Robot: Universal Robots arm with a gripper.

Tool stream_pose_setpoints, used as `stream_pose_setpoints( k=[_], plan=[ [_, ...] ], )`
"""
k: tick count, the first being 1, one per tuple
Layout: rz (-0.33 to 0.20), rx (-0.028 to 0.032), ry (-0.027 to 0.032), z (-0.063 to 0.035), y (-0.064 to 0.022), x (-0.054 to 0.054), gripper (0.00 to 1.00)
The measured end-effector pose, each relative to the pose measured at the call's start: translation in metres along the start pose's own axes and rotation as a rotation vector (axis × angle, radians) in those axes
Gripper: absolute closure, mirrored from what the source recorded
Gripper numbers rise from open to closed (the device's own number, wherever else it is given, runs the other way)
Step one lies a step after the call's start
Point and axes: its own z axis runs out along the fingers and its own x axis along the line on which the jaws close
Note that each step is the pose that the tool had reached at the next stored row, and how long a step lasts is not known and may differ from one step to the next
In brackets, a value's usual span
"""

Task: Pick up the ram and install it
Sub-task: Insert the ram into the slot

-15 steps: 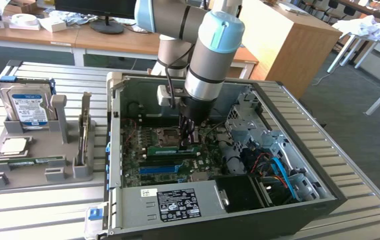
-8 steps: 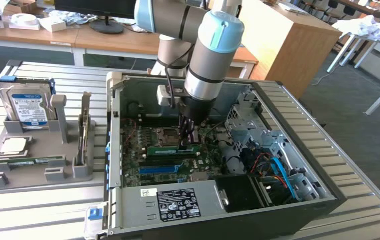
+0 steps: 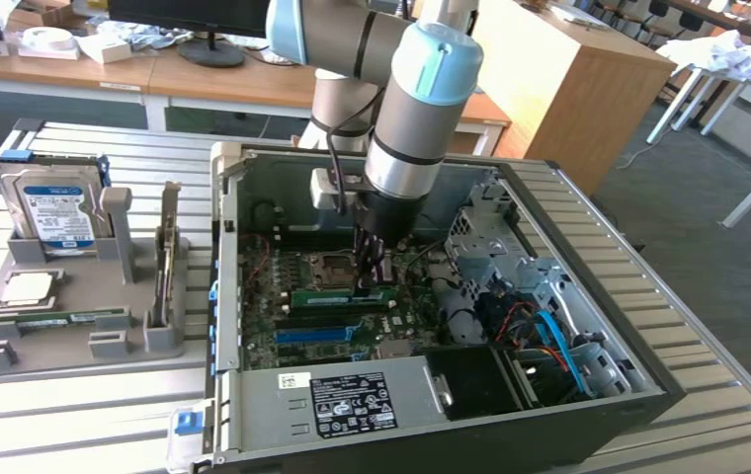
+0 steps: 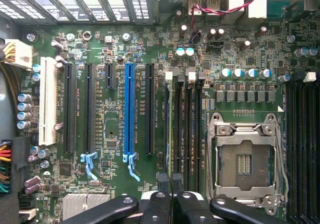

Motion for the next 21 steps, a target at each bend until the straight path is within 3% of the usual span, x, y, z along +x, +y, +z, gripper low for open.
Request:
stream_pose_setpoints(
  k=[21],
  plan=[
    [0.000,0.0000,-0.0001,0.0009,-0.0006,-0.0004,0.89]
  ],
)
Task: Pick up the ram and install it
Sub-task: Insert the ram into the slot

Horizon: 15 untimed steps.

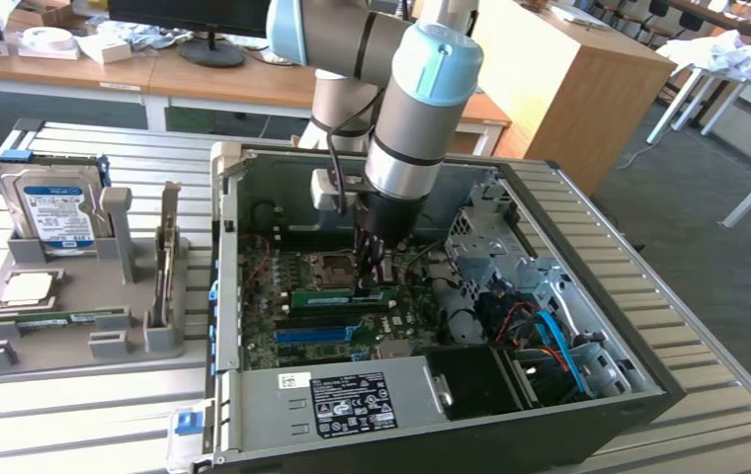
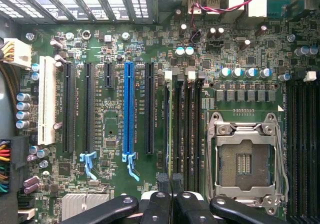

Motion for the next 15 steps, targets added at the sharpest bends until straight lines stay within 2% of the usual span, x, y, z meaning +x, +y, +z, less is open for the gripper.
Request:
stream_pose_setpoints(
  k=[15],
  plan=[
    [0.000,0.0000,0.0000,0.0012,0.0000,-0.0003,0.89]
  ],
)
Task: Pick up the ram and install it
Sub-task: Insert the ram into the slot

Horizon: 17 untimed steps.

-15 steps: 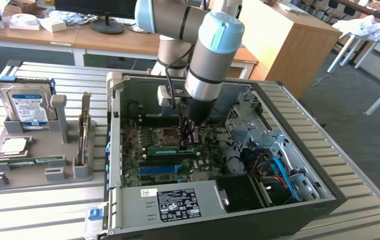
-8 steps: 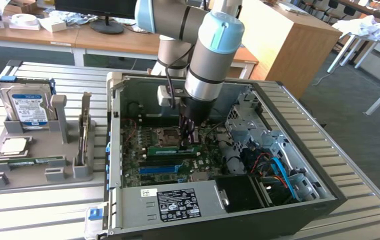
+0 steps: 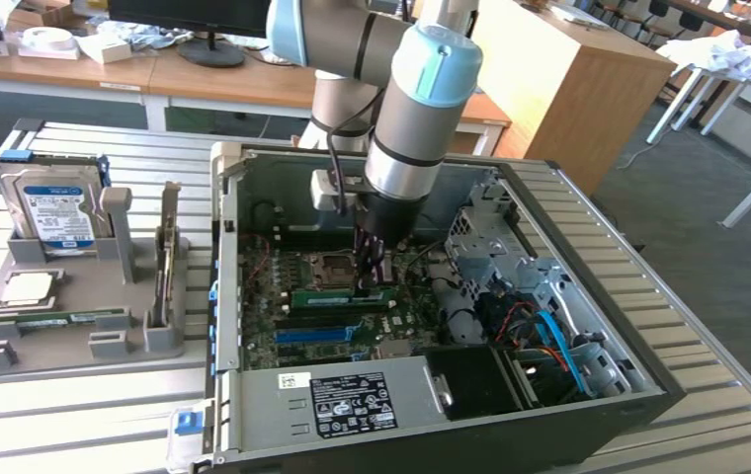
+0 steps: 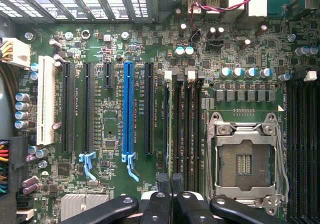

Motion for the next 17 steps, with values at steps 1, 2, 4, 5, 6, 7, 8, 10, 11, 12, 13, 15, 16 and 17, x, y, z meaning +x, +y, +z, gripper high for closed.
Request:
stream_pose_setpoints(
  k=[1,2,4,5,6,7,8,10,11,12,13,15,16,17],
  plan=[
    [0.000,-0.0001,0.0002,0.0000,0.0000,0.0000,0.89],
    [0.000,-0.0001,0.0002,0.0000,0.0000,0.0000,0.89],
    [0.000,0.0000,0.0000,0.0005,0.0000,0.0000,0.89],
    [0.000,0.0001,-0.0002,0.0010,-0.0001,-0.0001,0.89],
    [0.000,0.0000,0.0001,0.0012,0.0000,0.0000,0.89],
    [0.000,0.0000,0.0002,0.0012,0.0000,0.0000,0.89],
    [0.000,-0.0001,0.0003,0.0012,0.0000,0.0000,0.89],
    [0.000,0.0001,0.0000,0.0016,-0.0001,0.0000,0.89],
    [0.000,0.0000,0.0000,0.0017,-0.0001,0.0000,0.89],
    [0.000,0.0000,0.0000,0.0017,-0.0001,0.0000,0.89],
    [0.000,0.0000,0.0001,0.0017,-0.0001,0.0000,0.89],
    [0.000,0.0000,0.0001,0.0017,-0.0001,0.0000,0.89],
    [0.000,0.0000,0.0001,0.0017,-0.0001,0.0000,0.89],
    [0.000,0.0000,0.0000,0.0017,-0.0001,0.0000,0.89]
  ],
)
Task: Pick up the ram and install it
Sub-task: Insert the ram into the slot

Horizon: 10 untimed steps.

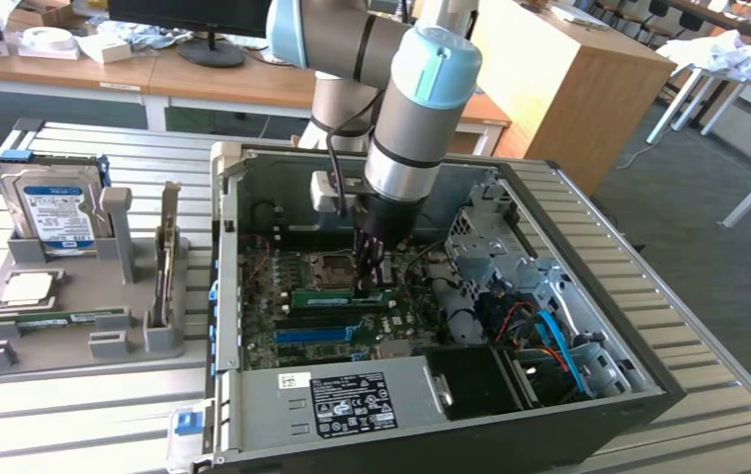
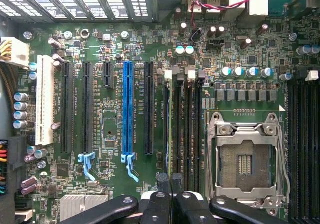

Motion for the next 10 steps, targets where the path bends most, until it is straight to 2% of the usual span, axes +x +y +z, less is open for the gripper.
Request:
stream_pose_setpoints(
  k=[10],
  plan=[
    [-0.014,0.0002,0.0006,0.0000,-0.0005,0.0004,0.89]
  ],
)
